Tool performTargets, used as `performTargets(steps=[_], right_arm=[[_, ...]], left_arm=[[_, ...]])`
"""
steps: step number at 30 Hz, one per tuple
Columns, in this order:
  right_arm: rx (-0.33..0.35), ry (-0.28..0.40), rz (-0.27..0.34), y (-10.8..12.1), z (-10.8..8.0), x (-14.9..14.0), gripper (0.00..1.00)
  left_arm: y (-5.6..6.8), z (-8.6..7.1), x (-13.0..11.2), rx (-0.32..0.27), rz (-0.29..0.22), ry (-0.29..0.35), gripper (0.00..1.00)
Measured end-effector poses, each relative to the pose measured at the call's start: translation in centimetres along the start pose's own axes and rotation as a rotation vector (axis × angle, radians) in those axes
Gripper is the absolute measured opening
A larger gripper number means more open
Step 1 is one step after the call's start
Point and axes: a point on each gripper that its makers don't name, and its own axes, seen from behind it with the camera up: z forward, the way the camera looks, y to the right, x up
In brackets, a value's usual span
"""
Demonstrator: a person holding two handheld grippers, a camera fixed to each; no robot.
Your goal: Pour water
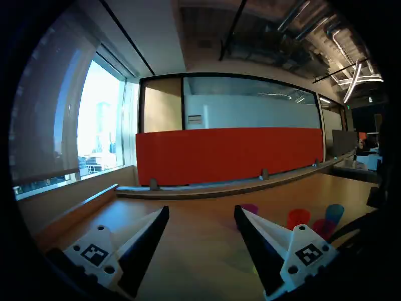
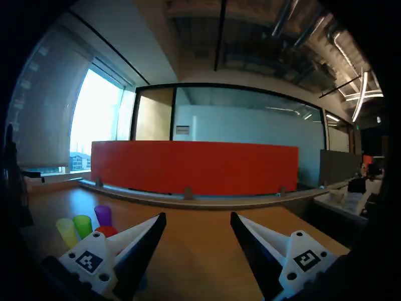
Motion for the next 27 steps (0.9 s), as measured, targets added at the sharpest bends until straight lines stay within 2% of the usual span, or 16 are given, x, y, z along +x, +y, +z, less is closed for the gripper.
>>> performTargets(steps=[6, 12, 18, 27], right_arm=[[0.006, 0.015, -0.01, -0.5, 0.3, 2.5, 0.99], [0.025, 0.01, -0.043, -1.2, 0.4, 2.8, 0.99], [0.11, 0.008, -0.063, -2.6, 0.2, 3.7, 0.99], [0.274, -0.074, -0.092, -4.9, 0.0, 3.9, 1.0]], left_arm=[[0.5, 0.2, 2.1, -0.039, 0.017, 0.006, 0.96], [1.1, 0.5, 2.2, -0.088, 0.038, -0.017, 0.96], [1.6, 1.0, 1.9, -0.151, 0.069, -0.054, 0.96], [2.9, 2.0, 1.7, -0.261, 0.097, -0.109, 0.96]])
